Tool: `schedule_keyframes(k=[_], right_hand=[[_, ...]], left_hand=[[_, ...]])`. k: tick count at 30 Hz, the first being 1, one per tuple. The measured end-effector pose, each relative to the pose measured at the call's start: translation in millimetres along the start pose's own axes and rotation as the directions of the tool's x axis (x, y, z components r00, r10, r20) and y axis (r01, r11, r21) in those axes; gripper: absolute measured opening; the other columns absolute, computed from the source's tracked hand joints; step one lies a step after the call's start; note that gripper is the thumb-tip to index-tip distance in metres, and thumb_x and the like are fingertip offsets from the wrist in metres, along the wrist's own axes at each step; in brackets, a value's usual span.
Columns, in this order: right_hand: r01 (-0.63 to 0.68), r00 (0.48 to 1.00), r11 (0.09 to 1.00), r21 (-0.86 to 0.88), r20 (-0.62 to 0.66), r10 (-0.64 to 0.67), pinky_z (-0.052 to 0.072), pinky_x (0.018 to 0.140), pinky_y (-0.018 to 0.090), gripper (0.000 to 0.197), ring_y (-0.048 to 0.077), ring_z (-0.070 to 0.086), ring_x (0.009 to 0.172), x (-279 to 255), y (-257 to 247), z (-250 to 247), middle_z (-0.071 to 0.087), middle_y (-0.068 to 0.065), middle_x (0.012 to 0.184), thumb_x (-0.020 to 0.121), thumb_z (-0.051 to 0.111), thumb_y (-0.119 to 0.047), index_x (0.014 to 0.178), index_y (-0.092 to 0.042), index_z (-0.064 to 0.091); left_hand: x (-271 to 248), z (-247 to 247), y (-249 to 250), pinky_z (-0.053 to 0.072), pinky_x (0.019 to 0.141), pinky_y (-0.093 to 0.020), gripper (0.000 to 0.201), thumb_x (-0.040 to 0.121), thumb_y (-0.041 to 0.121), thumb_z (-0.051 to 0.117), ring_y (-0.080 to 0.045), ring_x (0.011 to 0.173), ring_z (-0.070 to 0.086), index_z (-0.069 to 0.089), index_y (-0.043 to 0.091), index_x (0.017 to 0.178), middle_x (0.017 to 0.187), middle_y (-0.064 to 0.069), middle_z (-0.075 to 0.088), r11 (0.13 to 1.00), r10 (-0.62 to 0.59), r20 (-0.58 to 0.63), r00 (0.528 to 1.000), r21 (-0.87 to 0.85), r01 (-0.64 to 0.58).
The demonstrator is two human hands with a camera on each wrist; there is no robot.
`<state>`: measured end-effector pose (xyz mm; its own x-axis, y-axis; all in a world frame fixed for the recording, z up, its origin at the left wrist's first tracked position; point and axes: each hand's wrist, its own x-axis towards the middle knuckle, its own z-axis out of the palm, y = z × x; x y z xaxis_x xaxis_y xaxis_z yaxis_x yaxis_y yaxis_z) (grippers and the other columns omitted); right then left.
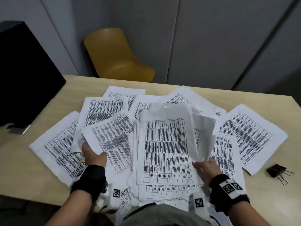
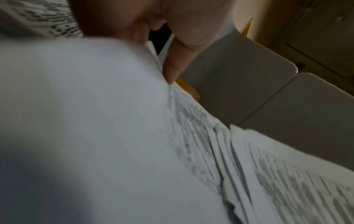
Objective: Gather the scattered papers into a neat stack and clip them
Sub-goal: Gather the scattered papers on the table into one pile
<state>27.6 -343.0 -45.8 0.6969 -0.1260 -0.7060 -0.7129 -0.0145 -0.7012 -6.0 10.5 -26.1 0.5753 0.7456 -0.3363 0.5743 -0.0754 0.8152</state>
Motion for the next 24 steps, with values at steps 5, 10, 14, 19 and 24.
schedule_keyframes(k=[5,10,14,19,24], right_hand=[[-0.061,0.996,0.995,0.078,0.065,0.057,0.054,0.059,0.025,0.029,0.031,0.059,0.085,-5.9,-5.1,-2.1,0.058,0.026,0.108,0.079,0.063,0.002,0.104,0.002,0.049],[-0.065,0.99,0.995,0.079,0.129,0.054,0.054,0.056,0.028,0.022,0.023,0.056,0.07,-12.6,-15.1,9.4,0.058,0.016,0.091,0.081,0.057,0.01,0.1,0.002,0.051],[-0.087,0.979,0.993,0.076,0.193,0.071,0.054,0.052,0.022,0.02,0.019,0.062,0.06,-13.3,-17.5,10.5,0.061,0.016,0.09,0.078,0.064,0.002,0.094,0.002,0.052],[-0.085,0.982,0.996,0.008,0.169,0.082,0.049,0.041,0.018,0.03,0.017,0.054,0.056,-10.2,-12.1,15.7,0.057,0.01,0.078,0.079,0.064,0.003,0.106,0.001,0.05],[-0.073,0.973,0.996,-0.05,0.217,0.082,0.051,0.045,0.018,0.019,0.011,0.061,0.051,-11.3,-14.6,5.8,0.063,0.007,0.071,0.079,0.064,0.0,0.092,0.0,0.05]], left_hand=[[-13.3,-5.3,-1.4,0.034,0.098,-0.029,0.05,0.084,-0.004,0.052,-0.024,0.112,0.051,0.042,0.005,0.132,0.126,-0.002,0.051,0.997,0.051,0.345,0.937,0.03,-0.065],[-32.1,7.2,8.4,0.029,0.113,-0.043,0.062,0.083,0.042,0.06,-0.02,0.125,0.047,0.046,0.007,0.132,0.133,-0.006,0.053,0.971,-0.046,0.591,0.806,-0.163,0.175],[-41.5,14.6,15.8,0.036,0.108,-0.043,0.098,0.052,0.044,0.078,-0.026,0.115,0.055,0.04,0.008,0.134,0.126,-0.011,0.059,0.971,0.001,0.635,0.772,-0.187,0.152],[-45.4,26.8,14.8,0.034,0.107,-0.041,0.063,0.062,0.013,0.08,-0.023,0.105,0.054,0.051,0.007,0.118,0.122,-0.013,0.06,0.988,-0.043,0.624,0.78,-0.09,0.126],[-48.0,34.8,18.5,0.041,0.102,-0.042,0.07,0.063,0.013,0.08,-0.024,0.101,0.058,0.048,0.009,0.125,0.122,-0.013,0.061,0.991,0.022,0.619,0.785,-0.119,0.066]])
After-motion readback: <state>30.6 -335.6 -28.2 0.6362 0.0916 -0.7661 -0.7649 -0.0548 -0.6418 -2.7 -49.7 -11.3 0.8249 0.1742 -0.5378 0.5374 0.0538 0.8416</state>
